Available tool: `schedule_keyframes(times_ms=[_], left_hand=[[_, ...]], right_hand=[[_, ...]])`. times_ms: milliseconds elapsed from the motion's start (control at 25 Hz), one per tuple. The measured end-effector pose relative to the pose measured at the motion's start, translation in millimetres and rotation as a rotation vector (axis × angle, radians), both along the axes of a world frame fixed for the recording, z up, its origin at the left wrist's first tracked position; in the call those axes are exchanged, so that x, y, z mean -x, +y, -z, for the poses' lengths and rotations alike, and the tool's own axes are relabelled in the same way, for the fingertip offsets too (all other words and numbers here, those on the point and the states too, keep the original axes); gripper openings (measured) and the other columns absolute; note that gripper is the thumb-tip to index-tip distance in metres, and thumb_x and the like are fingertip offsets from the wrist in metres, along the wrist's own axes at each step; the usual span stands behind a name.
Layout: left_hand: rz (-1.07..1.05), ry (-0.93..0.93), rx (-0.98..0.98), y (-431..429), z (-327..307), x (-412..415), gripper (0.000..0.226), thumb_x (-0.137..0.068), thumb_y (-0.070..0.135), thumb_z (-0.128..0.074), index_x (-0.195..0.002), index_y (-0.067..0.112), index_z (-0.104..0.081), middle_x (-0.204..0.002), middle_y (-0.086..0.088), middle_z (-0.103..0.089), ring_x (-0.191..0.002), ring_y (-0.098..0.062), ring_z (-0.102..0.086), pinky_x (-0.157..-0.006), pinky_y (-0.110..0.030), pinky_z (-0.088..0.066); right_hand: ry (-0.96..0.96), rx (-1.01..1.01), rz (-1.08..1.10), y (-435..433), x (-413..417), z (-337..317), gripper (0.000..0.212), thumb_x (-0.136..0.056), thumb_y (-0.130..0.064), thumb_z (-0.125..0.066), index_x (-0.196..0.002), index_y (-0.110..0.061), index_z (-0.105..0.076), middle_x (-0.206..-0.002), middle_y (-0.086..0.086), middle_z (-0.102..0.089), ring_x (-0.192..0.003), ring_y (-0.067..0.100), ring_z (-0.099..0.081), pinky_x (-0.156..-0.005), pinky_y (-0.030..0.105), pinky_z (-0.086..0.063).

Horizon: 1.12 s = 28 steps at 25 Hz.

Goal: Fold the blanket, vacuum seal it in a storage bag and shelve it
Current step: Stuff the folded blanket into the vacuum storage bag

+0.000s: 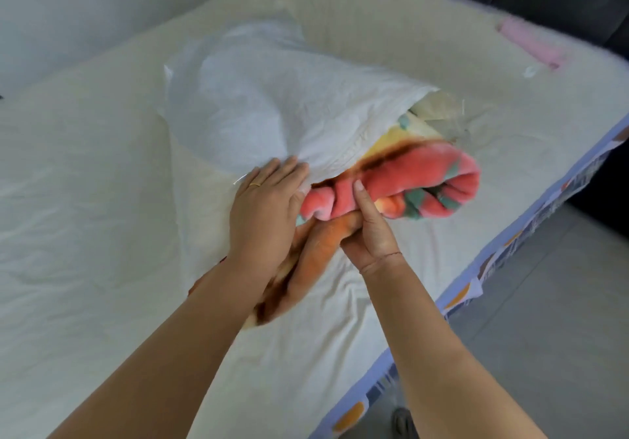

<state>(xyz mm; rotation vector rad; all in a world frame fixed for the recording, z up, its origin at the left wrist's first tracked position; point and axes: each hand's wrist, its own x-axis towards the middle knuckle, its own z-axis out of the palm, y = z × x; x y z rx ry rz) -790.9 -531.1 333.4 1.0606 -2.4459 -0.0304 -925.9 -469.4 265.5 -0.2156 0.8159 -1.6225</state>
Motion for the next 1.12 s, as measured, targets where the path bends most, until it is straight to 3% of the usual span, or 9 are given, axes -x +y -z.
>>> schedule_keyframes(times_ms=[120, 240, 320, 480, 560, 680, 800, 960, 1120], left_hand=[[-0.075, -0.22, -0.055, -29.3, -45.4, 15.8, 0.09, -0.076, 0.075, -0.031, -0.149, 0.022, -0.029, -0.155, -0.004, -0.029, -0.145, -0.025, -0.022, -0.117, -0.043, -0.01], [-0.197, -0.33, 0.034, -68.9, -74.4, 22.1, 0.123, -0.057, 0.084, -0.054, -0.152, 0.023, -0.006, -0.159, -0.007, -0.015, -0.147, -0.024, -0.009, -0.117, -0.05, 0.0], [-0.243, -0.253, 0.149, -108.2, -93.3, 19.2, 0.114, -0.061, 0.071, -0.067, -0.151, 0.019, -0.019, -0.154, -0.008, -0.031, -0.143, -0.027, -0.026, -0.114, -0.054, -0.011], [-0.289, -0.208, 0.307, -191.1, -130.2, 15.6, 0.093, -0.059, 0.053, -0.081, -0.135, 0.013, -0.046, -0.129, -0.004, -0.058, -0.121, -0.026, -0.053, -0.103, -0.048, -0.034], [-0.309, -0.222, 0.267, -222.2, -149.5, 21.3, 0.084, -0.065, 0.05, -0.079, -0.133, 0.014, -0.046, -0.123, -0.001, -0.06, -0.117, -0.023, -0.053, -0.099, -0.043, -0.034], [-0.329, -0.24, 0.236, -260.6, -166.6, 33.7, 0.074, -0.068, 0.049, -0.077, -0.128, 0.016, -0.048, -0.112, 0.001, -0.063, -0.11, -0.021, -0.056, -0.092, -0.037, -0.036], [-0.358, -0.267, 0.29, -285.9, -171.3, 48.9, 0.07, -0.067, 0.047, -0.079, -0.124, 0.018, -0.052, -0.103, -0.001, -0.066, -0.1, -0.022, -0.061, -0.085, -0.036, -0.038], [-0.358, -0.302, 0.299, -311.1, -175.0, 68.9, 0.073, -0.057, 0.048, -0.083, -0.118, 0.016, -0.058, -0.096, -0.003, -0.064, -0.091, -0.026, -0.061, -0.077, -0.036, -0.041], [-0.356, -0.321, 0.278, -321.0, -175.7, 82.3, 0.072, -0.046, 0.047, -0.088, -0.107, 0.017, -0.065, -0.085, -0.001, -0.065, -0.08, -0.025, -0.062, -0.068, -0.034, -0.041]], right_hand=[[0.058, -0.057, -0.022, -43.7, 17.9, -55.8, 0.081, -0.071, -0.058, -0.07, -0.133, -0.007, -0.054, -0.13, 0.02, -0.058, -0.124, 0.031, -0.054, -0.112, 0.044, -0.034], [0.053, -0.026, -0.032, -85.7, 24.0, -105.3, 0.055, -0.078, -0.049, -0.064, -0.118, -0.011, -0.061, -0.103, 0.008, -0.067, -0.094, 0.019, -0.064, -0.088, 0.033, -0.049], [0.043, -0.001, -0.048, -116.2, 19.9, -130.6, 0.04, -0.083, -0.047, -0.06, -0.108, -0.016, -0.065, -0.098, 0.003, -0.069, -0.089, 0.014, -0.065, -0.085, 0.031, -0.05], [0.164, -0.07, -0.017, -179.1, 12.0, -155.1, 0.049, -0.084, -0.053, -0.06, -0.123, -0.024, -0.058, -0.123, -0.005, -0.06, -0.114, 0.01, -0.054, -0.085, 0.028, -0.037], [0.167, -0.181, 0.12, -208.9, 12.0, -159.6, 0.04, -0.082, -0.037, -0.069, -0.116, -0.02, -0.056, -0.106, -0.003, -0.063, -0.095, 0.01, -0.058, -0.074, 0.03, -0.039], [-0.073, -0.324, 0.294, -256.4, 12.5, -163.0, 0.029, -0.077, -0.024, -0.077, -0.093, -0.014, -0.055, -0.071, 0.005, -0.056, -0.057, 0.018, -0.052, -0.058, 0.03, -0.047], [-0.215, -0.227, 0.231, -293.8, 7.3, -175.3, 0.032, -0.087, -0.033, -0.067, -0.104, -0.008, -0.057, -0.088, 0.006, -0.06, -0.065, 0.02, -0.063, -0.061, 0.03, -0.053], [0.309, -0.754, 0.209, -311.9, 9.4, -173.7, 0.076, -0.069, -0.048, -0.076, -0.121, -0.001, -0.047, -0.112, 0.01, -0.058, -0.104, 0.031, -0.06, -0.085, 0.036, -0.049], [0.642, -0.649, -0.025, -311.5, 26.2, -171.6, 0.051, -0.073, -0.042, -0.061, -0.108, -0.004, -0.061, -0.099, 0.009, -0.066, -0.09, 0.028, -0.063, -0.077, 0.032, -0.05]])
